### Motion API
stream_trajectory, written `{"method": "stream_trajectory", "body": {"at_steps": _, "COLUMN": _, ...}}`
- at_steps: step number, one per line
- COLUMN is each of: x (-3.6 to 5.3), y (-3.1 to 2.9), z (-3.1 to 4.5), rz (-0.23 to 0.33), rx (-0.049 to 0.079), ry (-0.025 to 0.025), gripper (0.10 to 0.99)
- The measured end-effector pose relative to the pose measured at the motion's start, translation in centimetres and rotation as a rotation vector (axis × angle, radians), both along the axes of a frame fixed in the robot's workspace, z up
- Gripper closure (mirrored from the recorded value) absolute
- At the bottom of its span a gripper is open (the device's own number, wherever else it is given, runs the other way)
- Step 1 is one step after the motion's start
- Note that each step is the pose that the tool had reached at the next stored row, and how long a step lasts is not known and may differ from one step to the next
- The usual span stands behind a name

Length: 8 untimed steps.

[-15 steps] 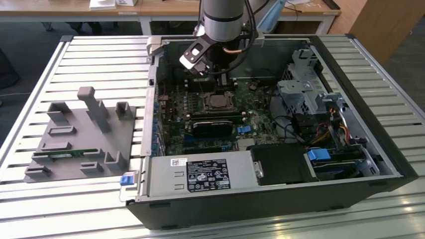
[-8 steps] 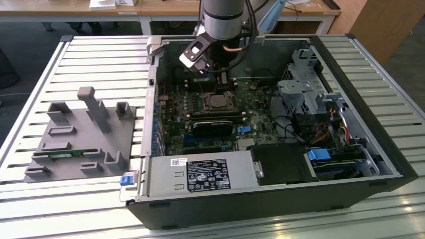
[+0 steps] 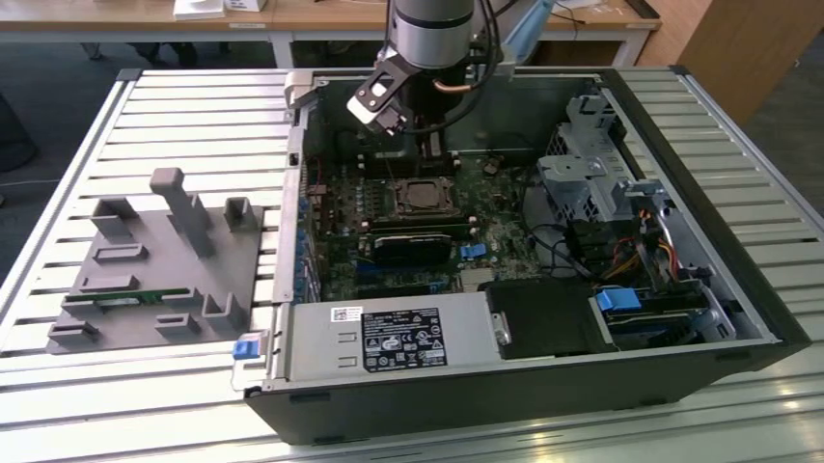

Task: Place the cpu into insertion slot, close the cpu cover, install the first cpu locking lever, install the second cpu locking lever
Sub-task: 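Install the first cpu locking lever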

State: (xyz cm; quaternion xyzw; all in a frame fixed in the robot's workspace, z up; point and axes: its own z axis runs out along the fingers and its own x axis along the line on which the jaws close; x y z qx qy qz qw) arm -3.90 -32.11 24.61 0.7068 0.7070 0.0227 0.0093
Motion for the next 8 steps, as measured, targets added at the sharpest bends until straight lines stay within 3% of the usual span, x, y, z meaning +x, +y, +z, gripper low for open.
{"method": "stream_trajectory", "body": {"at_steps": 8, "x": 0.00, "y": 0.00, "z": 0.67, "rz": 0.000, "rx": 0.001, "ry": 0.0000, "gripper": 0.980}}
